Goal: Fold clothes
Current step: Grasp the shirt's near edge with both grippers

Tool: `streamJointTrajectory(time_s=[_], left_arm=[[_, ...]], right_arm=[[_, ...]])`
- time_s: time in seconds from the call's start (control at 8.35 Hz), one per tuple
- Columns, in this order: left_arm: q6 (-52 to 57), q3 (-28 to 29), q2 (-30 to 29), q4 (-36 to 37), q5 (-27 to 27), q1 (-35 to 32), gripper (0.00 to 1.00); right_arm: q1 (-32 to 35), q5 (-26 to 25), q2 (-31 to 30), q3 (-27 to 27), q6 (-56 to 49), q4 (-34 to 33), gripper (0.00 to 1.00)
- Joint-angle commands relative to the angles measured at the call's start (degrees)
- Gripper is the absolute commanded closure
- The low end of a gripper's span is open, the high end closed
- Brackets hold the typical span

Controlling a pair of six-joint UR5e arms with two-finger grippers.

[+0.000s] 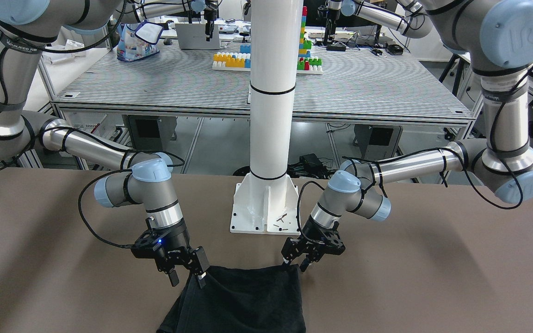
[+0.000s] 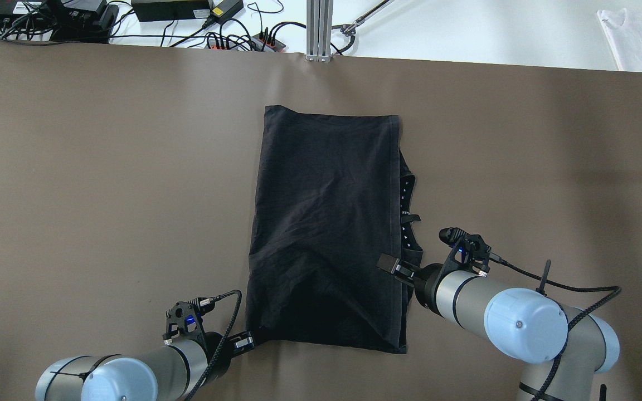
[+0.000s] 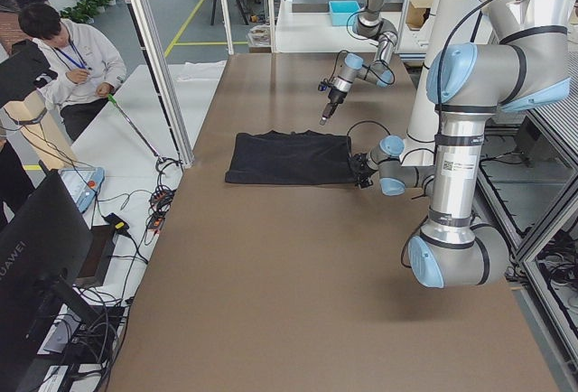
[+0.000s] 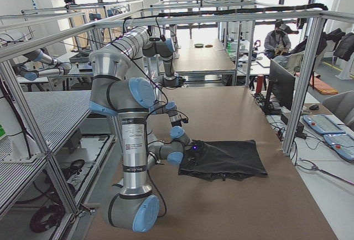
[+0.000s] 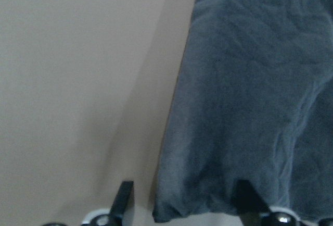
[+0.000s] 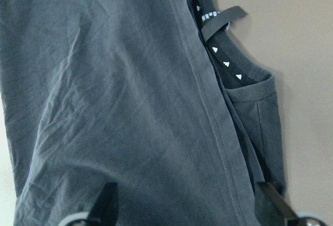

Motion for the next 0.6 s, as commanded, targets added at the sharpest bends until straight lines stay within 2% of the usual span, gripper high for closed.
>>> streamJointTrajectory(time_s=[0.0,0.12,0.24,0.48], left_arm=[[0.12,0.46,-0.41,-0.09,-0.01,0.00,0.63],[0.21,0.46,-0.41,-0.27,0.08,0.00,0.93],[0.29,0.46,-0.15,-0.70,0.08,-0.08,1.00],[0.82,0.38,0.03,-0.88,0.08,-0.08,1.00]], right_arm=[[-0.08,0.00,-0.09,0.00,0.01,0.01,0.07],[-0.08,-0.08,-0.09,0.00,0.01,0.01,0.07],[-0.08,0.00,-0.09,0.00,0.01,0.01,0.07],[-0.17,-0.08,-0.09,0.00,0.10,0.01,0.06]])
